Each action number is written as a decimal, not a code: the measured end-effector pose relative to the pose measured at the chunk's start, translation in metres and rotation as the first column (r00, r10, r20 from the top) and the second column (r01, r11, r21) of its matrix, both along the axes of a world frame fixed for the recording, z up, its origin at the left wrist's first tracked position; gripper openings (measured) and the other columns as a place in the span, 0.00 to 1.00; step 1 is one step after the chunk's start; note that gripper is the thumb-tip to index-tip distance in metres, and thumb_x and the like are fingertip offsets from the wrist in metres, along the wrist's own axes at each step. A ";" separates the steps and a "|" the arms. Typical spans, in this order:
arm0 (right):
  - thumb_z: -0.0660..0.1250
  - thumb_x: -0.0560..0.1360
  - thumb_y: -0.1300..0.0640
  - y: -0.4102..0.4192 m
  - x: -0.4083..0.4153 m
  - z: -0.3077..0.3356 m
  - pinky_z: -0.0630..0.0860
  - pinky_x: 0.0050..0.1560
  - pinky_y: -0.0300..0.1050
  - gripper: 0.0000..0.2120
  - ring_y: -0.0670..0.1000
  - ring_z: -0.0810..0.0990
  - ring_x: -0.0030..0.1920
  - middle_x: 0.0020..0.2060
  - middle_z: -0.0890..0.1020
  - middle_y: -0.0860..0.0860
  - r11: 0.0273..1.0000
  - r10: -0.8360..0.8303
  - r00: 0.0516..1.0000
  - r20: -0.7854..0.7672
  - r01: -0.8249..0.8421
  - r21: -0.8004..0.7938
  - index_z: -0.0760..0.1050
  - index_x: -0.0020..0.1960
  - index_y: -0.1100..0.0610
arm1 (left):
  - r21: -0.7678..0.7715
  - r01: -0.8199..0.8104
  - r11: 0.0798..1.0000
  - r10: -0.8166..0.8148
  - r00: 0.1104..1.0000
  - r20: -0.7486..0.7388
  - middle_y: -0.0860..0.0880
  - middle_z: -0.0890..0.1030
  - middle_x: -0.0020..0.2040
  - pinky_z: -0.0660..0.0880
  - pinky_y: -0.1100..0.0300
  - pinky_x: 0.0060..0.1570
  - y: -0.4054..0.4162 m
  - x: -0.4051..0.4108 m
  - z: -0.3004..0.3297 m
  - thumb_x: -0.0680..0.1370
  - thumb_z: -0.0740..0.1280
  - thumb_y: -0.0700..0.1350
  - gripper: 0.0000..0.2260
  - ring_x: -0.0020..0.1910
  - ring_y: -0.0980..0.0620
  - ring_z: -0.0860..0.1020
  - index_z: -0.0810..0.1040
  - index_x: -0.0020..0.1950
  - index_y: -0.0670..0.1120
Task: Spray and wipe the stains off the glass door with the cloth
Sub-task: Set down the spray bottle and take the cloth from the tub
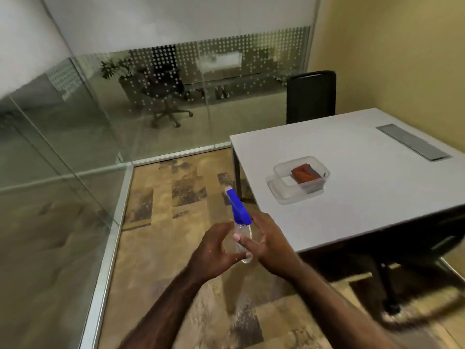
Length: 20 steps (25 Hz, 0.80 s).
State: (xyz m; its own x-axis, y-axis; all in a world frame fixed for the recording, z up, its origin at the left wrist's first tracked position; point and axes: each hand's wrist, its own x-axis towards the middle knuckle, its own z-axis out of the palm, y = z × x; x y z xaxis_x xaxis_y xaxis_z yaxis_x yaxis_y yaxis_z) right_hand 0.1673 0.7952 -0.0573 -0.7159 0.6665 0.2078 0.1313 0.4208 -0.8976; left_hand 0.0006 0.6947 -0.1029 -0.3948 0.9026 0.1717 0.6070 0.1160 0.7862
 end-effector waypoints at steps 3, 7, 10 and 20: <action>0.75 0.81 0.46 0.028 0.019 -0.012 0.76 0.66 0.48 0.16 0.46 0.80 0.64 0.61 0.83 0.39 0.995 -0.098 0.995 0.033 0.096 0.037 0.78 0.68 0.42 | -0.028 0.013 1.000 -0.014 0.999 -0.030 0.55 0.82 0.66 0.78 0.46 0.67 0.045 0.008 -0.015 0.66 0.80 0.71 0.38 0.66 0.53 0.81 0.79 0.70 0.52; 0.74 0.82 0.44 0.069 0.033 -0.026 0.73 0.71 0.50 0.20 0.42 0.76 0.68 0.66 0.79 0.32 0.983 -0.183 0.978 0.099 0.180 0.036 0.74 0.71 0.36 | -0.081 0.143 0.986 -0.142 0.990 0.013 0.60 0.84 0.64 0.80 0.45 0.66 0.101 0.017 -0.020 0.67 0.82 0.65 0.33 0.65 0.56 0.82 0.81 0.69 0.57; 0.73 0.83 0.43 0.107 0.031 -0.039 0.72 0.75 0.53 0.22 0.43 0.75 0.70 0.70 0.79 0.37 0.978 -0.210 0.963 0.169 0.206 0.043 0.74 0.75 0.42 | -0.138 0.218 0.966 -0.206 0.974 0.096 0.58 0.85 0.64 0.83 0.45 0.64 0.142 0.017 -0.021 0.67 0.85 0.54 0.30 0.64 0.57 0.83 0.81 0.68 0.56; 0.62 0.81 0.30 0.230 -0.004 -0.073 0.70 0.79 0.61 0.31 0.50 0.74 0.75 0.78 0.76 0.44 0.981 -0.179 0.923 0.340 0.192 -0.007 0.71 0.79 0.44 | -0.273 0.166 0.948 -0.081 0.952 0.296 0.52 0.81 0.62 0.80 0.72 0.47 0.262 0.010 -0.047 0.81 0.75 0.42 0.16 0.62 0.56 0.81 0.77 0.67 0.48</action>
State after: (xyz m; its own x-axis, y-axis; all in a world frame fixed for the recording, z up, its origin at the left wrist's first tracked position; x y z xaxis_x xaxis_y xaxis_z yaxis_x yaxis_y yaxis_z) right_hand 0.1634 1.0249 -0.1303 -0.6018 0.7969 -0.0522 0.5002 0.3252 -0.8026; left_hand 0.0110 0.9564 -0.1500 -0.2705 0.9404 -0.2063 0.3939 0.3037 0.8675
